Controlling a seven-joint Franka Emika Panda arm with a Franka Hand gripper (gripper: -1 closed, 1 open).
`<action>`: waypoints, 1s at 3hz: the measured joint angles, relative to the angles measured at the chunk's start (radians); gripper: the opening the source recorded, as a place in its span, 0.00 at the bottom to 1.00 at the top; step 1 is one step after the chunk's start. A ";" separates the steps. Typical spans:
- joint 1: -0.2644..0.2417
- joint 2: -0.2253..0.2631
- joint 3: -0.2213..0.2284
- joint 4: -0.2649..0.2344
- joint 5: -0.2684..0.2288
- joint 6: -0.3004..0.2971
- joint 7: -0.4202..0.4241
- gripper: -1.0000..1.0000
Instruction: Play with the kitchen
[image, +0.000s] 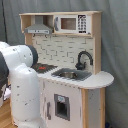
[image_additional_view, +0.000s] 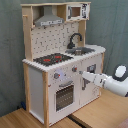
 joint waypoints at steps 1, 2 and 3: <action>0.007 -0.056 0.000 0.038 0.016 0.000 0.076 1.00; 0.011 -0.119 0.001 0.073 0.036 0.000 0.160 1.00; 0.013 -0.189 0.001 0.107 0.062 0.000 0.251 1.00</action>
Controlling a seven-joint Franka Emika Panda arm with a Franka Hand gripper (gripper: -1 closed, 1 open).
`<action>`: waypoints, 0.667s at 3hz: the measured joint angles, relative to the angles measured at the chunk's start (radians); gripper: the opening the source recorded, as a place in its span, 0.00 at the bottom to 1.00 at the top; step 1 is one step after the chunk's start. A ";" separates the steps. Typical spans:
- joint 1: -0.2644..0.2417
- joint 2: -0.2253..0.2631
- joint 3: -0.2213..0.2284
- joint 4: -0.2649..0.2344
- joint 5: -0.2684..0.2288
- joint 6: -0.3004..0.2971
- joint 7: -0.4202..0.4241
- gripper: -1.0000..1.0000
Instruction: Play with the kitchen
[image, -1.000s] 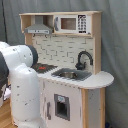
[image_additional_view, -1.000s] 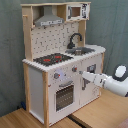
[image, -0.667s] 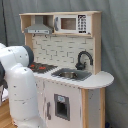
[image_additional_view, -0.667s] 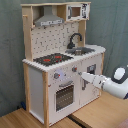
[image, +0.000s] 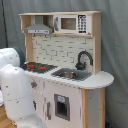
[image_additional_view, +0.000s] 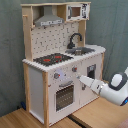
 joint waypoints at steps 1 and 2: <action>0.001 -0.069 0.000 0.035 0.031 0.001 0.082 1.00; 0.000 -0.135 -0.001 0.073 0.064 0.001 0.160 1.00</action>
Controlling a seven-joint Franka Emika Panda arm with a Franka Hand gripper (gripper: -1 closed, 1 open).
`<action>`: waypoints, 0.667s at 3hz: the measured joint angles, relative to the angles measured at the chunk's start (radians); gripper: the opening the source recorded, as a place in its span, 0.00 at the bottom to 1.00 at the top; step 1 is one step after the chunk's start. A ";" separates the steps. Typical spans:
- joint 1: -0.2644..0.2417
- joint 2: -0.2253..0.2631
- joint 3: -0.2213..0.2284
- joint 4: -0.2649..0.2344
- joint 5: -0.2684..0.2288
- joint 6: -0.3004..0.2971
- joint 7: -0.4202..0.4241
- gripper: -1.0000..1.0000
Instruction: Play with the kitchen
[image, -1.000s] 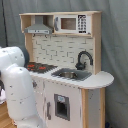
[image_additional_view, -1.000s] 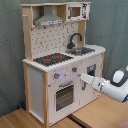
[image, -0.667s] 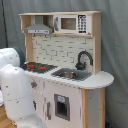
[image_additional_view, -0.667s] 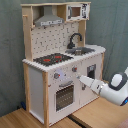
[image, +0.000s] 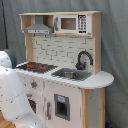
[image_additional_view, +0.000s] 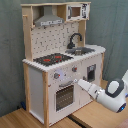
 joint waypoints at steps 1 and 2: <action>-0.001 -0.072 -0.005 0.057 0.039 0.000 0.081 1.00; -0.008 -0.118 -0.017 0.120 0.070 -0.003 0.153 1.00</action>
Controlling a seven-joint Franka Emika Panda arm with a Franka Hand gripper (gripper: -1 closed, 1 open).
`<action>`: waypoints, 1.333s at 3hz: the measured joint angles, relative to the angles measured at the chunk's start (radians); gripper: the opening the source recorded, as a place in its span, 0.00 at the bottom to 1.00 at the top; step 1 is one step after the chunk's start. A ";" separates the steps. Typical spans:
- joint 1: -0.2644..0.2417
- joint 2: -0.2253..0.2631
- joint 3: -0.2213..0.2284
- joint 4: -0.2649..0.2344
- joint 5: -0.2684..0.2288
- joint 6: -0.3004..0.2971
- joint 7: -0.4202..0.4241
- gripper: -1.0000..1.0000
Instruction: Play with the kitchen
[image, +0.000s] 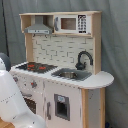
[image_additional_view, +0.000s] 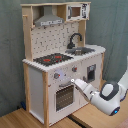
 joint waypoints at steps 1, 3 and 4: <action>-0.029 0.001 -0.004 0.022 0.008 -0.010 0.094 1.00; -0.119 -0.003 -0.003 0.051 0.006 0.081 0.232 1.00; -0.169 -0.020 -0.003 0.072 -0.007 0.144 0.299 1.00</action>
